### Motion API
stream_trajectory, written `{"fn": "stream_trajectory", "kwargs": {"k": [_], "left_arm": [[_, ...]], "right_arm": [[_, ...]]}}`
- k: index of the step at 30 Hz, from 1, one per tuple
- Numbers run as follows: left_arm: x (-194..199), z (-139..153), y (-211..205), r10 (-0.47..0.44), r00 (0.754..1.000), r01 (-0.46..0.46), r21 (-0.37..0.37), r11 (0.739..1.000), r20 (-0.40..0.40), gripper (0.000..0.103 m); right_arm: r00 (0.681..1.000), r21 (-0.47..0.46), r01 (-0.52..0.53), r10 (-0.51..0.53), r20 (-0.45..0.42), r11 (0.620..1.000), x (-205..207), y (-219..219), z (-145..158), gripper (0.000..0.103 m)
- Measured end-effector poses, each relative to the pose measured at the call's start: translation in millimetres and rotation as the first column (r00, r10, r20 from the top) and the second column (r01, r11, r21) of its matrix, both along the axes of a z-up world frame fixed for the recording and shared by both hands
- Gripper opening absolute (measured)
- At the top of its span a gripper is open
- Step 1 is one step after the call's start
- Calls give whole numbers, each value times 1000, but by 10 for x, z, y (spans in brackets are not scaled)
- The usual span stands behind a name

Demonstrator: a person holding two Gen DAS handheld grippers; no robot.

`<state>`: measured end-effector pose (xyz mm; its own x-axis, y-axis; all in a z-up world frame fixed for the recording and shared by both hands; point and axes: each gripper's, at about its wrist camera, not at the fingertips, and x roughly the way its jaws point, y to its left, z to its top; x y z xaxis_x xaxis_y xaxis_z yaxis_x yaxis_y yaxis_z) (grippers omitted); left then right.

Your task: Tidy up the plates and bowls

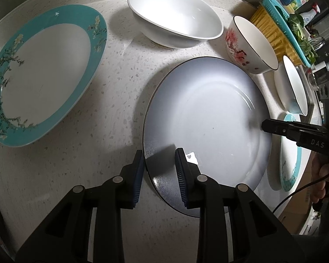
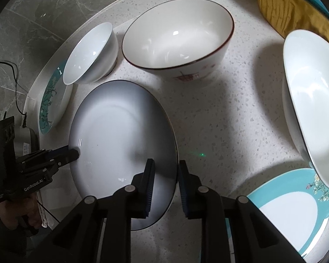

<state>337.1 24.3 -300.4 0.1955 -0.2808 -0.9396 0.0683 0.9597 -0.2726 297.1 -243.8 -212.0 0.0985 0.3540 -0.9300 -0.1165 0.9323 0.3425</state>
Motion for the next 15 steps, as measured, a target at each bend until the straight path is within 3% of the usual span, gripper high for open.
{"fn": "stream_trajectory", "kwargs": {"k": [15], "left_arm": [[-249,276,64,8,1000,-8,13,1000,8,24]], "right_arm": [[1000,32,-9,9,2,999,-139,43,118,24]]}}
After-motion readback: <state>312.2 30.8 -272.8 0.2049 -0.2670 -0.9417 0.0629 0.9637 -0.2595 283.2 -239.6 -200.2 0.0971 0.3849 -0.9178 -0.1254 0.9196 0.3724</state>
